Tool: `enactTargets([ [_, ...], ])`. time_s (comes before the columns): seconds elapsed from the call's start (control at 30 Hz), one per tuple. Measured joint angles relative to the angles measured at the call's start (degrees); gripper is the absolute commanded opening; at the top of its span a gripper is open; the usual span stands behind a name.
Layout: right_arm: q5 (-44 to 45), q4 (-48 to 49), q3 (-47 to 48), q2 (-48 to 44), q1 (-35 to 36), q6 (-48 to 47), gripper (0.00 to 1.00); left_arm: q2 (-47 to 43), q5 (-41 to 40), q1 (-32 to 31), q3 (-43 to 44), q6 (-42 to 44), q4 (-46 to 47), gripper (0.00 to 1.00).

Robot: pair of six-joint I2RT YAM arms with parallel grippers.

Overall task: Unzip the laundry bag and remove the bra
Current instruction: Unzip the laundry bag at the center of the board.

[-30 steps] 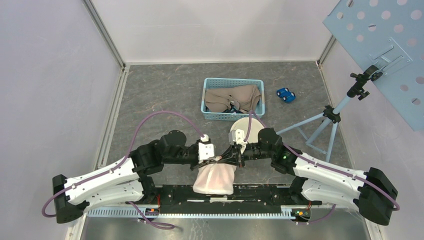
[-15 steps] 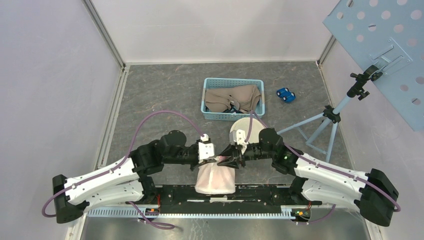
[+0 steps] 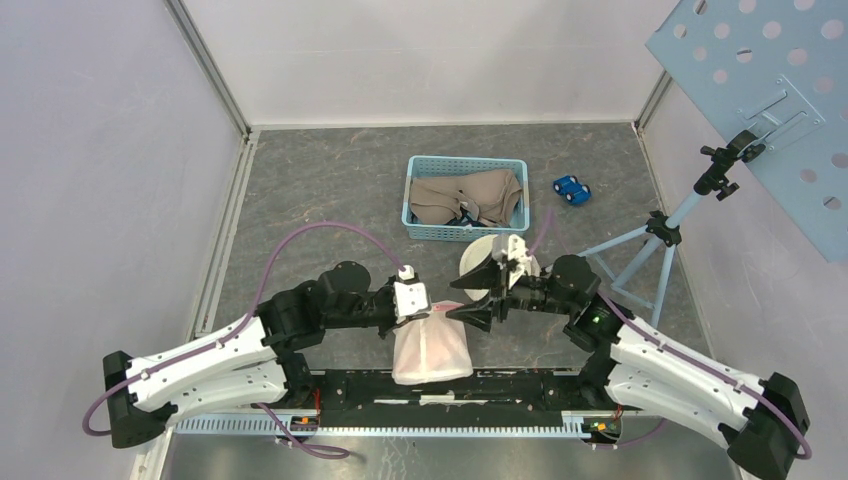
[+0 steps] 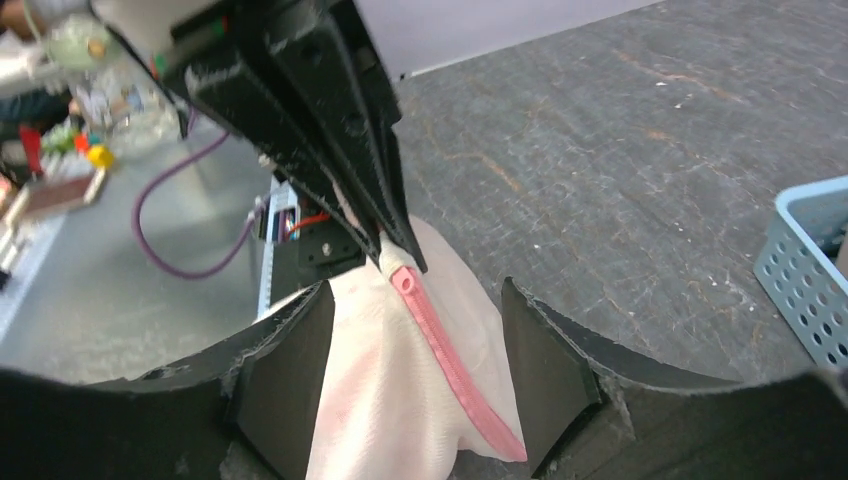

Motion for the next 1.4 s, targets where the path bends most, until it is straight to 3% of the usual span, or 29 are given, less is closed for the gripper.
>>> enactTargets([
  [0.2,2.80,3.41,-0.44,-0.02,-2.82,14.14,0.52,0.66,-1.90,0.00,0.00,0.00,0.17,0.02],
  [0.47,3.45,10.58,-6.21,2.86,-3.26,33.18,0.47,0.92,-3.26,0.00,0.00,-0.02,0.28,0.02],
  [0.7,3.43,16.76,-7.04,4.72,-3.26,40.17,0.35,0.76,-3.45,0.00,0.00,-0.02,0.33,0.02],
  [1.4,1.27,25.14,-8.94,9.99,-3.26,47.43,0.31,1.64,-3.82,0.00,0.00,-0.02,1.60,0.02],
])
